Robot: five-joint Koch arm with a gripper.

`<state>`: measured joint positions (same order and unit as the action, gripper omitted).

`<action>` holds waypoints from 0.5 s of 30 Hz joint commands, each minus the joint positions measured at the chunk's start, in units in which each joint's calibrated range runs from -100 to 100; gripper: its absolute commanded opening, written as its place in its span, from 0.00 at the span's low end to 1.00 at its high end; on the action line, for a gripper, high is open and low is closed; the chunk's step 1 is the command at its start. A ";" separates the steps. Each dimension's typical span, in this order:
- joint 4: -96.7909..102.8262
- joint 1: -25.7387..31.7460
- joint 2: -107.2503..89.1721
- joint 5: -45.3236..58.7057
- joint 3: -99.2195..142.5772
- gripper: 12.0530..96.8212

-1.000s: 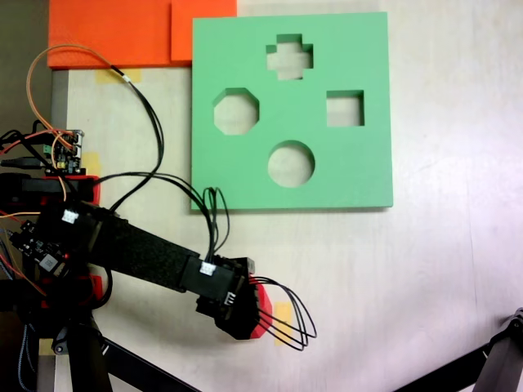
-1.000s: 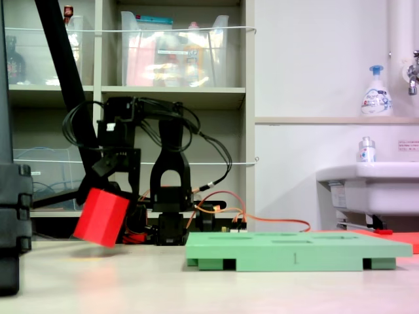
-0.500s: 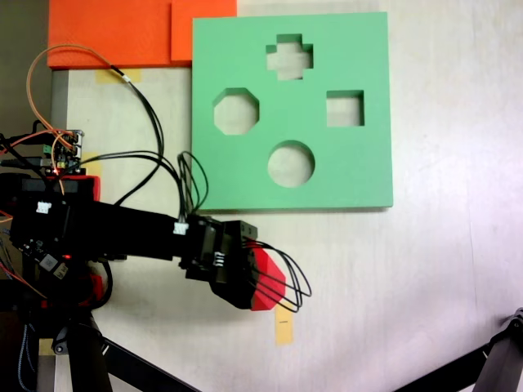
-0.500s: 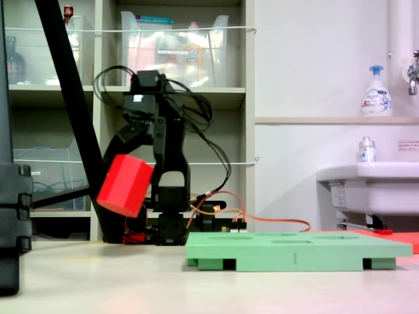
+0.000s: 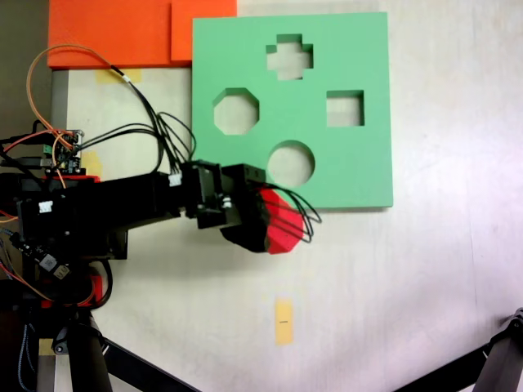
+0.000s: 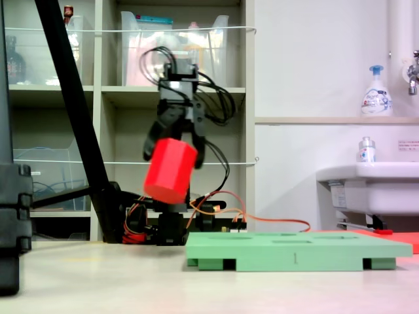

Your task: Put the octagonal pillar block into the corresponding hole

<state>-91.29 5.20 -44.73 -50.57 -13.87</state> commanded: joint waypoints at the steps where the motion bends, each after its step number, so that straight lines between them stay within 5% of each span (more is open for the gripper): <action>1: 0.24 1.71 0.46 -1.61 -5.58 0.20; 15: 1.78 9.08 2.14 -7.08 -7.17 0.21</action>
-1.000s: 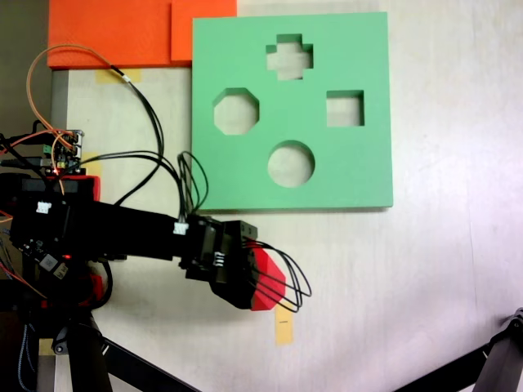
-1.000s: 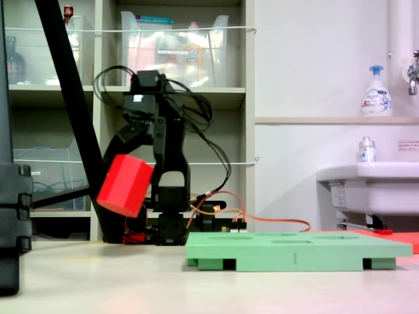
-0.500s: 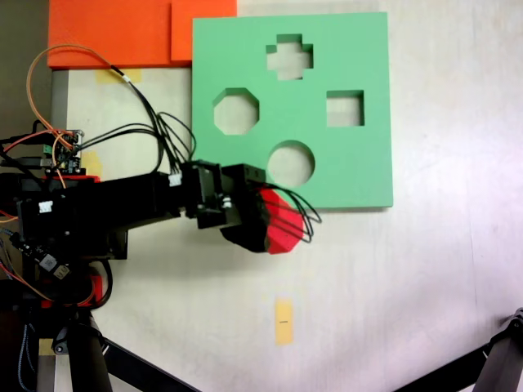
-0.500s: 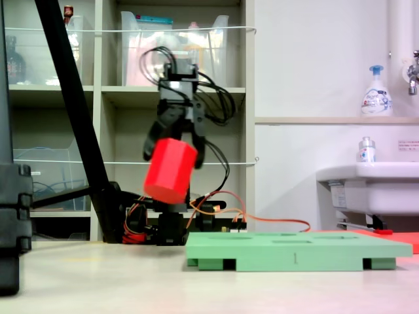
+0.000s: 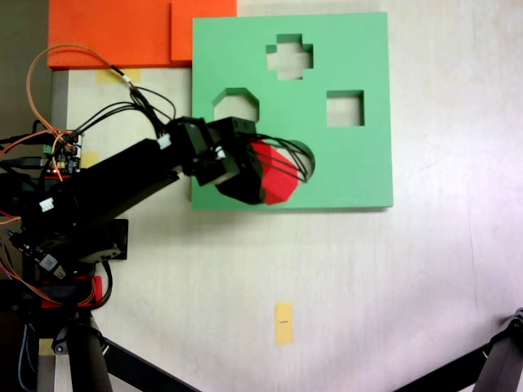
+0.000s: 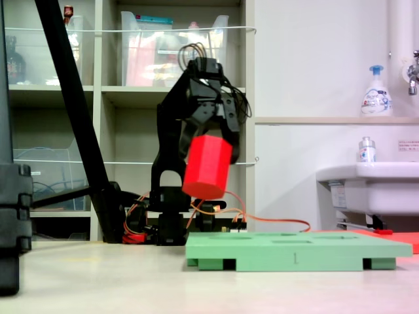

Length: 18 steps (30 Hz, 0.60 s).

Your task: Put the octagonal pillar block into the corresponding hole

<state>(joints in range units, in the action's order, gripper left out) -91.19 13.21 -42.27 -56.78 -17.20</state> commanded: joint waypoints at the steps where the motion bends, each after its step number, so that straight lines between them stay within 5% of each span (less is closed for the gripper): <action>1: 1.69 1.56 -0.33 -1.12 -3.64 0.21; 18: 1.78 8.21 -0.33 -5.62 0.55 0.23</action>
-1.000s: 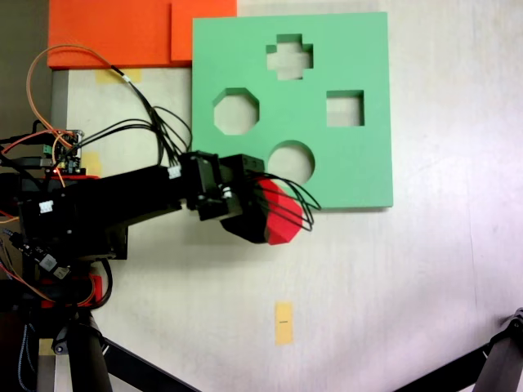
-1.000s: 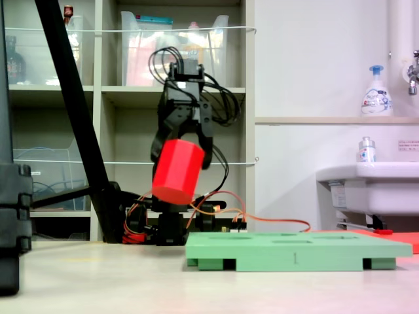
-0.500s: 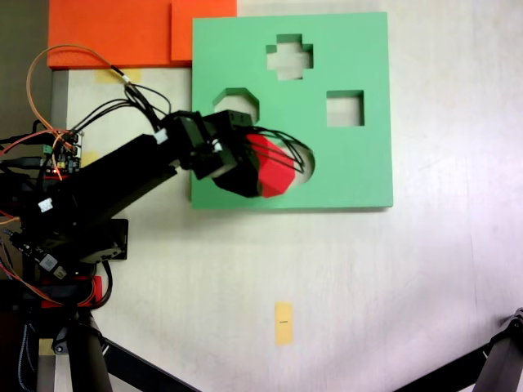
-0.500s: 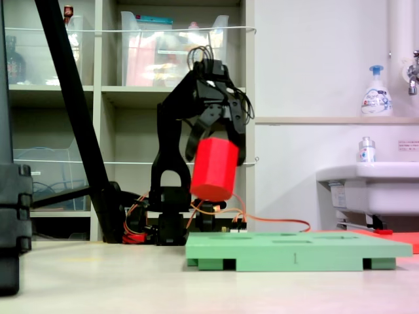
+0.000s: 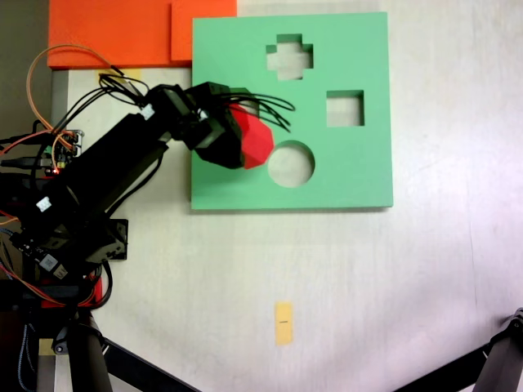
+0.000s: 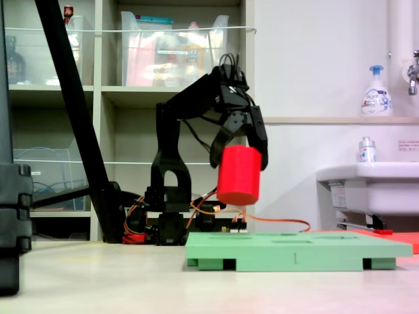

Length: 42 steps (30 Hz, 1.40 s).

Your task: Put the octagonal pillar block into the corresponding hole

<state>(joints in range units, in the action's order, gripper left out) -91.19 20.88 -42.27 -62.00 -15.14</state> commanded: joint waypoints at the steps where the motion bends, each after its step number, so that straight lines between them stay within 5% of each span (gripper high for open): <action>1: 1.88 0.68 -0.33 -0.44 -1.11 0.23; 42: 17.77 6.79 6.38 -10.74 1.78 0.28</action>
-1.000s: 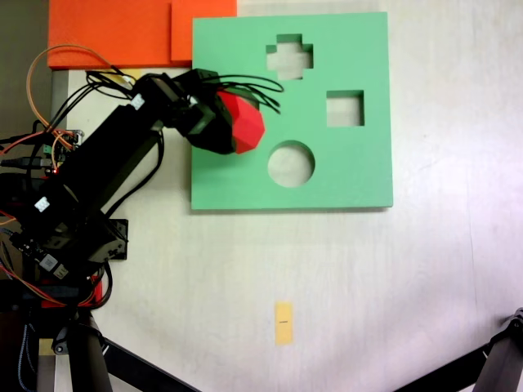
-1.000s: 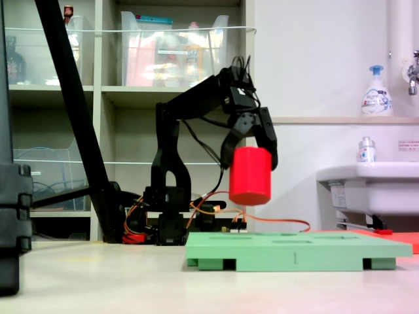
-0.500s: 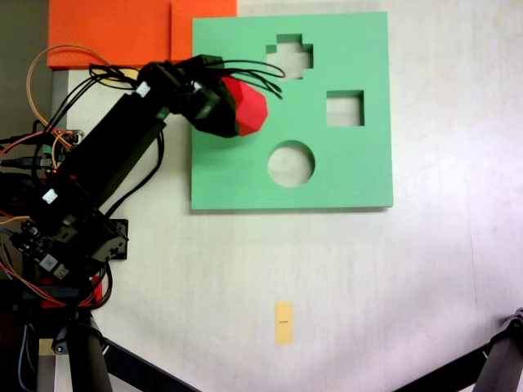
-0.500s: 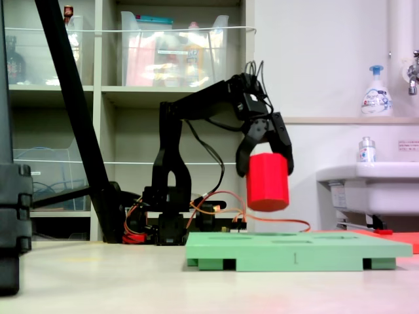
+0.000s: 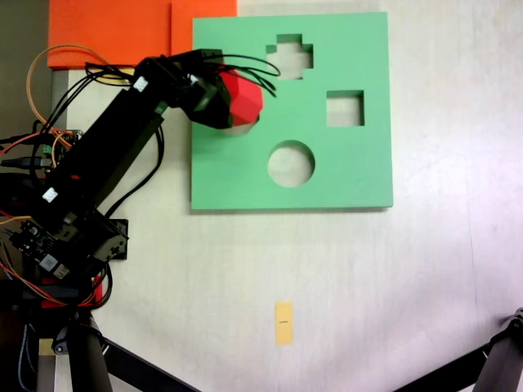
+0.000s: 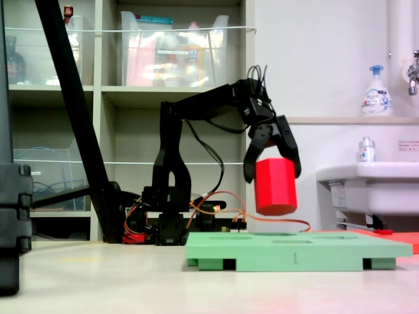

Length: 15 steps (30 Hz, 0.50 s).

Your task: Put the octagonal pillar block into the corresponding hole

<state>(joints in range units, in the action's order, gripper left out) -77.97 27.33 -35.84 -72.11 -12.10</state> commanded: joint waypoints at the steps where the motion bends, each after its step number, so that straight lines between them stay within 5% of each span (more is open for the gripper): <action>1: 4.65 0.59 -0.05 -0.73 -1.16 0.28; 15: 6.57 1.86 0.65 -1.81 4.23 0.28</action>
<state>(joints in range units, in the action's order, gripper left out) -75.82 28.84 -34.75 -73.53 -6.81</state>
